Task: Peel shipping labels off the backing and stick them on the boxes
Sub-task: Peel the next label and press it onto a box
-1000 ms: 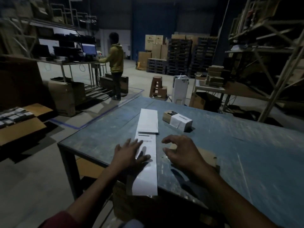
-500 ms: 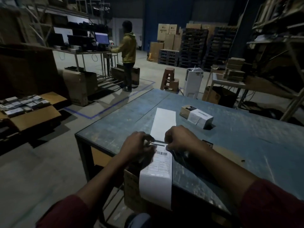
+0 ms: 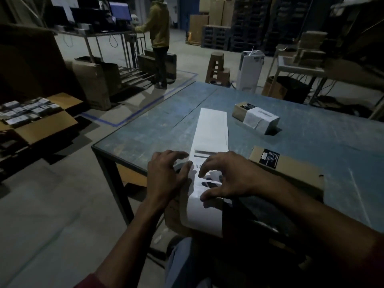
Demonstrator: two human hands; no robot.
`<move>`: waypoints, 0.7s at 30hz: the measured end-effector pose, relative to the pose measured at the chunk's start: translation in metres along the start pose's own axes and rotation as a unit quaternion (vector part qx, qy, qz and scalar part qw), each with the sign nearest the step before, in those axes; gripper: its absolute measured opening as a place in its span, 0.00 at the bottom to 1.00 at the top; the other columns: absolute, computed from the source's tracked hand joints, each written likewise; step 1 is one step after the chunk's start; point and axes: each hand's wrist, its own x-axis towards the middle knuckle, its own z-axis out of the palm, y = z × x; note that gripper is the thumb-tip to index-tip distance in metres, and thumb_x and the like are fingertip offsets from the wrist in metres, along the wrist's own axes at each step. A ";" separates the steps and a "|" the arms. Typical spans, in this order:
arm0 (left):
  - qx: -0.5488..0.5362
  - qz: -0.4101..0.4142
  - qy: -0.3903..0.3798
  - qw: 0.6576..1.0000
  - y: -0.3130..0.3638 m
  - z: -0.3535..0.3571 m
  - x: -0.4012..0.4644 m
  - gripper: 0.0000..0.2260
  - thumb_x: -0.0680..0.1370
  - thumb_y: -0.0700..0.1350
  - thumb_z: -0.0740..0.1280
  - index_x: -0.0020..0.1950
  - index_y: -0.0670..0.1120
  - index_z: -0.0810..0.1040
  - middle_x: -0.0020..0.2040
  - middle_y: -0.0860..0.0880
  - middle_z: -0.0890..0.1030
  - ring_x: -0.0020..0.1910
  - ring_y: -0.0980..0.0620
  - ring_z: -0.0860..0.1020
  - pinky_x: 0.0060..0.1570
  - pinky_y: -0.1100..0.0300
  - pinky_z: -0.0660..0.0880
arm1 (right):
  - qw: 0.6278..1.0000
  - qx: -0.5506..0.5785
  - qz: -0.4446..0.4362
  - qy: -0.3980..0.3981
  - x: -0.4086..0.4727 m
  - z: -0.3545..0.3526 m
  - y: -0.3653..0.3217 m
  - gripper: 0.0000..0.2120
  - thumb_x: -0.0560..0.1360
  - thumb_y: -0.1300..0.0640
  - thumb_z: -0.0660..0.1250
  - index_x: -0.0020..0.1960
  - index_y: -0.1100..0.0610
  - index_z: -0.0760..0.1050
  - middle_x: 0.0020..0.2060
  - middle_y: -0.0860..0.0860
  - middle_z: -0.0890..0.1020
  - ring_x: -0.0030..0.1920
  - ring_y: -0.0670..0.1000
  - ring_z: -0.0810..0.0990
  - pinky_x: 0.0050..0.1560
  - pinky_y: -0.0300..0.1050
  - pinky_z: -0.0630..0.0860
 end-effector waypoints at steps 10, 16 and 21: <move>-0.193 -0.232 0.106 0.947 0.018 -0.024 -0.092 0.06 0.76 0.53 0.76 0.44 0.52 0.85 0.40 0.54 0.86 0.41 0.54 0.85 0.43 0.51 0.82 | 0.999 0.025 0.003 0.037 -0.006 0.029 -0.003 0.37 0.63 0.27 0.73 0.68 0.43 0.79 0.62 0.40 0.84 0.60 0.44 0.82 0.59 0.52 0.81; -0.459 -0.400 -0.028 0.793 0.019 -0.017 -0.103 0.07 0.67 0.45 0.78 0.44 0.50 0.90 0.46 0.44 0.88 0.47 0.44 0.85 0.43 0.54 0.80 | 0.997 0.061 0.005 0.051 -0.010 0.033 -0.010 0.36 0.62 0.28 0.73 0.67 0.42 0.80 0.61 0.39 0.85 0.59 0.43 0.84 0.58 0.51 0.82; -0.518 -0.341 -0.066 0.782 0.019 -0.032 -0.097 0.10 0.69 0.39 0.76 0.49 0.47 0.89 0.52 0.40 0.87 0.51 0.42 0.86 0.48 0.52 0.83 | 0.996 0.076 0.000 0.052 -0.014 0.032 -0.018 0.38 0.60 0.24 0.70 0.64 0.44 0.83 0.58 0.38 0.86 0.56 0.41 0.85 0.57 0.50 0.82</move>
